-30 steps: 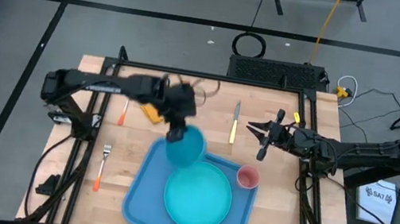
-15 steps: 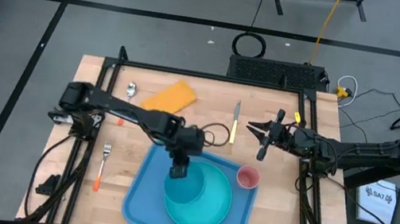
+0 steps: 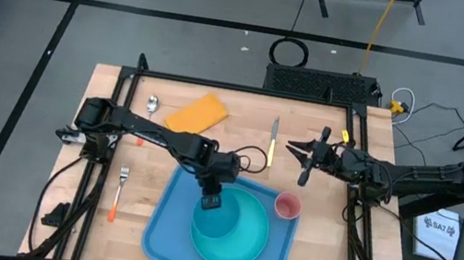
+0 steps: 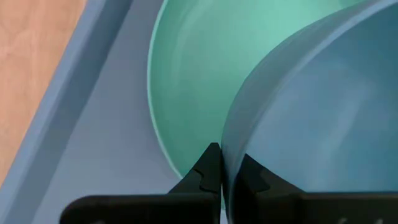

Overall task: Set up tray
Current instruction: Put the blue bowl on the light blue plate

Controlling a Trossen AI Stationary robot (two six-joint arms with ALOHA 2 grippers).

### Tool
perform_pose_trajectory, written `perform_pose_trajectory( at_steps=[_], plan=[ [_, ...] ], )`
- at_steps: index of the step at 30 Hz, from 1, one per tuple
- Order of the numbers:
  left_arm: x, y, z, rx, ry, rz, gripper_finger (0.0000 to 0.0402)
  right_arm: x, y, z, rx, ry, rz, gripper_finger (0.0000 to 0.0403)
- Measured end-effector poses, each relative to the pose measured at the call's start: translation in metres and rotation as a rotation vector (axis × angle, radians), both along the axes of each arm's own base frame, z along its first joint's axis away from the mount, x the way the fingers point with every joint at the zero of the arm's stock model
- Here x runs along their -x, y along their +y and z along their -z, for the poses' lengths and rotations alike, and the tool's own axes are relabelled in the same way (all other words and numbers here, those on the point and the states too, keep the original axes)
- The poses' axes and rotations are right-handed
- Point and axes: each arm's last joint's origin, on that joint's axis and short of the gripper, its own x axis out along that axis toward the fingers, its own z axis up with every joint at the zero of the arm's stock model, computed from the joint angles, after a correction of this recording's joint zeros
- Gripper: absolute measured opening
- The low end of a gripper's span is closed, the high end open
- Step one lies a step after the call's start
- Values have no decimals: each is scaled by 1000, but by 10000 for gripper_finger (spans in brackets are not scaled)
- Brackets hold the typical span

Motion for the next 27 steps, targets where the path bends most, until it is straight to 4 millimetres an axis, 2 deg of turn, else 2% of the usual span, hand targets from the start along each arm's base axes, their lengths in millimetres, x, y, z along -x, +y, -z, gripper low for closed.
perform_pose_trajectory(
  at_steps=[14, 22, 27],
  plan=[
    [-13, -4, 13, 52, -49, 26, 7, 0, 0, -2, 5, -18, -1, 50],
    [-23, -6, 46, 103, 27, 20, 14, 0, 0, -2, 3, -20, -1, 50],
    [-26, -8, 50, 161, 7, 62, 20, 0, 0, -2, 3, -23, -1, 50]
  ],
)
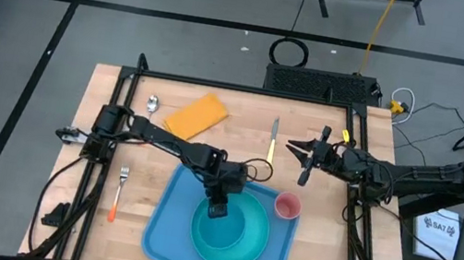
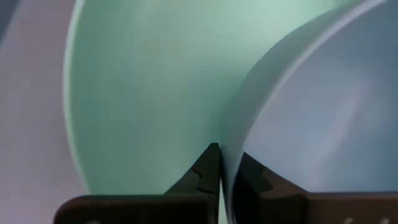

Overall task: Set up tray
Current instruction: Put the blue bowl on the light blue plate

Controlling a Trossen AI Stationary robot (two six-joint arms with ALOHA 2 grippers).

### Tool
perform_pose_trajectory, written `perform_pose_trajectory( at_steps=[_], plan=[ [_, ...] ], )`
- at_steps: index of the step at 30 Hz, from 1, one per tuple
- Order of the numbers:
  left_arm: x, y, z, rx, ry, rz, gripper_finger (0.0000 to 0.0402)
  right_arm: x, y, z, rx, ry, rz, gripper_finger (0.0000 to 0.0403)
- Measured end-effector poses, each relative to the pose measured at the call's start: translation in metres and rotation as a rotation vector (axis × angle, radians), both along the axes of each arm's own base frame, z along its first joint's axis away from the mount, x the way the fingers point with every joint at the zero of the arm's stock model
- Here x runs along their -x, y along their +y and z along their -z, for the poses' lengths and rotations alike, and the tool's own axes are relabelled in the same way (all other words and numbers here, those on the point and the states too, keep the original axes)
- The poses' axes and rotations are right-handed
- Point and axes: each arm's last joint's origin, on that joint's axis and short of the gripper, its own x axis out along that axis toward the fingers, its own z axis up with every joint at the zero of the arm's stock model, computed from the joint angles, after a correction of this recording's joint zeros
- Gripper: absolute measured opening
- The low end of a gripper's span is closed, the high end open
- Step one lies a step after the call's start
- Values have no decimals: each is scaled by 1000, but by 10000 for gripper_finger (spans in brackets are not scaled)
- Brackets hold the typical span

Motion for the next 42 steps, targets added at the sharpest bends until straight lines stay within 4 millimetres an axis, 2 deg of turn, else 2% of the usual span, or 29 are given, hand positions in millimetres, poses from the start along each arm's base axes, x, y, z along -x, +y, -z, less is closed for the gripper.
perform_pose_trajectory(
  at_steps=[4, 11, 14, 27, 42],
  plan=[
    [1, 3, -11, -3, -63, 33, 22, 0, 0, 0, 0, 1, 0, 50],
    [4, 5, -46, -42, -212, 40, 24, 0, 0, 0, 3, 5, -1, 50],
    [5, 6, -51, -72, -235, 40, 25, 0, 0, 0, 3, 5, 0, 50],
    [10, 7, -44, -116, -151, 19, 8, 0, 0, 0, 6, 3, -1, 50],
    [6, 2, -21, -142, -80, 29, 7, 0, 0, -1, 6, -8, -1, 50]
  ],
)
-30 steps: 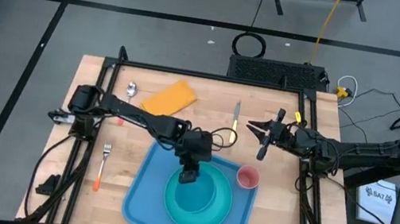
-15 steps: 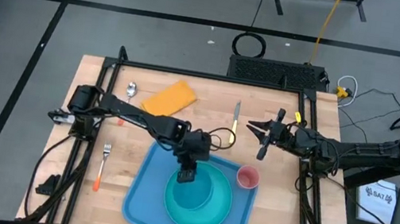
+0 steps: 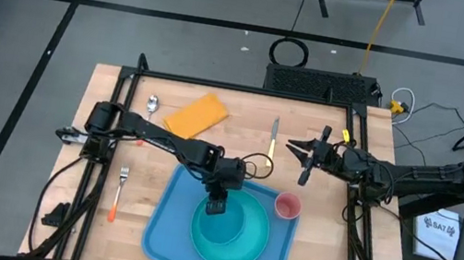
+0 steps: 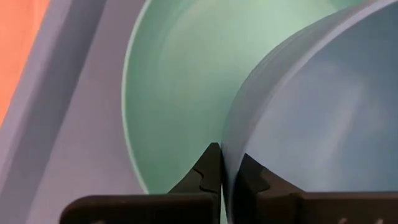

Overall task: Set up tray
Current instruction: Put the blue bowl on the light blue plate, then adjust the blue plate on the blue tray

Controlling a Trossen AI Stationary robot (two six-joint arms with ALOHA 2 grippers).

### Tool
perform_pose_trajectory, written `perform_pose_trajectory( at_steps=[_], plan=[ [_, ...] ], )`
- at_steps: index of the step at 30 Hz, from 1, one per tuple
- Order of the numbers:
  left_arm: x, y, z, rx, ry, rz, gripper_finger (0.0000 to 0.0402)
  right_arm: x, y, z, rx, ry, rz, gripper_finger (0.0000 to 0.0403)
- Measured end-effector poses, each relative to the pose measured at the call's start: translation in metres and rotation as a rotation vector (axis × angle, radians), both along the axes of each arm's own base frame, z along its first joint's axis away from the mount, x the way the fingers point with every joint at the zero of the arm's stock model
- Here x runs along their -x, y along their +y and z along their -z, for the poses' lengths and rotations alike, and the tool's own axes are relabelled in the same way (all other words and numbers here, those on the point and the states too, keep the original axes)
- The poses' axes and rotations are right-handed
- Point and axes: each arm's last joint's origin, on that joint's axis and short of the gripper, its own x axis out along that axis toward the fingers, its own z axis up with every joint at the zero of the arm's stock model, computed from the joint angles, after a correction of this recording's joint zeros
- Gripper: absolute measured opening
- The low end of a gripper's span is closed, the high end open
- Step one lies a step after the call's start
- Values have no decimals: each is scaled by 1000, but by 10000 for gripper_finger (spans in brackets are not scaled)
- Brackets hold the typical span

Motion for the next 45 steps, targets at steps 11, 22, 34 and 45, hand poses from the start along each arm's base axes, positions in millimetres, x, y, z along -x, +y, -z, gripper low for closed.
perform_pose_trajectory(
  at_steps=[11, 22, 34, 45],
  plan=[
    [-3, -3, 3, 55, -12, 29, 90, 0, 0, 0, 0, 0, 0, 50],
    [-2, -2, -3, 62, -35, 36, 192, 0, 0, 0, 0, 0, 0, 50],
    [38, 0, -52, -14, 31, 103, 209, 0, 0, 1, 0, 7, 0, 50],
    [78, -18, -29, -315, 295, 99, 181, 0, 0, 1, -1, 14, 0, 50]
  ],
)
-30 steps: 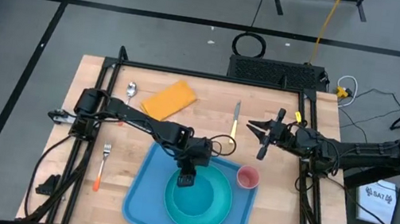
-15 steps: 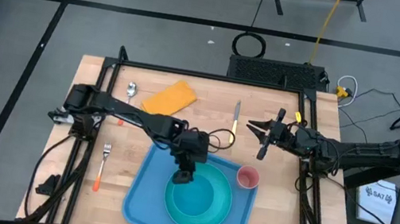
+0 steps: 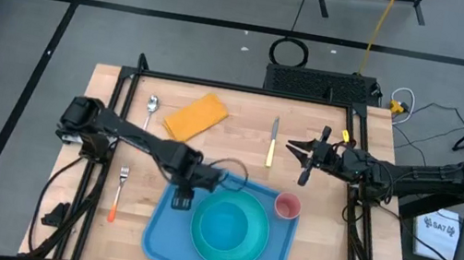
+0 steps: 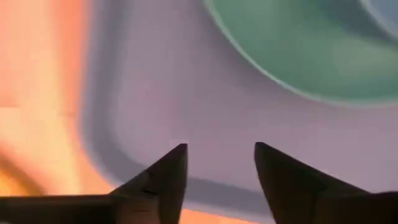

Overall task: Set up tray
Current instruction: Adjust the blue plate on the blue tray

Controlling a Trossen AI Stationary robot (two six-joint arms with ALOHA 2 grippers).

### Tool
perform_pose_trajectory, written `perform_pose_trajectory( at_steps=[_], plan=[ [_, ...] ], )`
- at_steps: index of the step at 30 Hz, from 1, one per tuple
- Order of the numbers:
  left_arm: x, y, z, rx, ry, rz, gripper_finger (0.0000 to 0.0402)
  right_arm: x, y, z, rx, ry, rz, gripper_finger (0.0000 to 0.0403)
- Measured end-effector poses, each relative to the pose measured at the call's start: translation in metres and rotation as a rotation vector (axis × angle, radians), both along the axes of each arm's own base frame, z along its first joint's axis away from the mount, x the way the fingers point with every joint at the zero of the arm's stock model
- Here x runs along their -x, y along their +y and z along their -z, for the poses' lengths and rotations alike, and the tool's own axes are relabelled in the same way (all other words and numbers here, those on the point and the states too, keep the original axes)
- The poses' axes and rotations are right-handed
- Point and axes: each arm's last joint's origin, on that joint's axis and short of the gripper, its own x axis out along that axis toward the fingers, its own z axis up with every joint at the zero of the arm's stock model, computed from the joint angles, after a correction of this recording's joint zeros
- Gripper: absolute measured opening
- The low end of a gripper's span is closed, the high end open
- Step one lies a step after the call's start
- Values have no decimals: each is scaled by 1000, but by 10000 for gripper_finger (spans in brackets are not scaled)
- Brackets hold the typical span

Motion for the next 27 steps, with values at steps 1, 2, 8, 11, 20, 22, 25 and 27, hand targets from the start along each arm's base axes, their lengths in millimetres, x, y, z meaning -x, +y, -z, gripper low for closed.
perform_pose_trajectory(
  at_steps=[1, 2, 8, 11, 20, 22, 25, 27],
  plan=[
    [3, -4, 6, 9, 14, 17, 165, 0, 0, 0, 0, 0, 0, 50],
    [7, -7, 11, 13, 31, 29, 147, 0, 0, 0, 1, 1, 0, 50],
    [20, -13, 33, 17, 91, -34, 14, 0, 0, -1, 1, -7, 0, 50],
    [17, -15, 40, 24, 28, -46, 11, 0, 0, -1, -1, -8, 0, 50],
    [10, -12, 48, -5, -89, -3, 4, 0, 0, -2, -2, -17, 0, 50],
    [8, -7, 48, -44, -101, -12, 3, 0, 0, -2, -2, -17, 0, 50],
    [3, 3, 48, -88, -139, -31, 3, 0, 0, -2, -2, -17, 0, 50],
    [-3, 9, 47, -88, -188, -38, 2, 0, 0, -1, -3, -17, 0, 50]
  ],
)
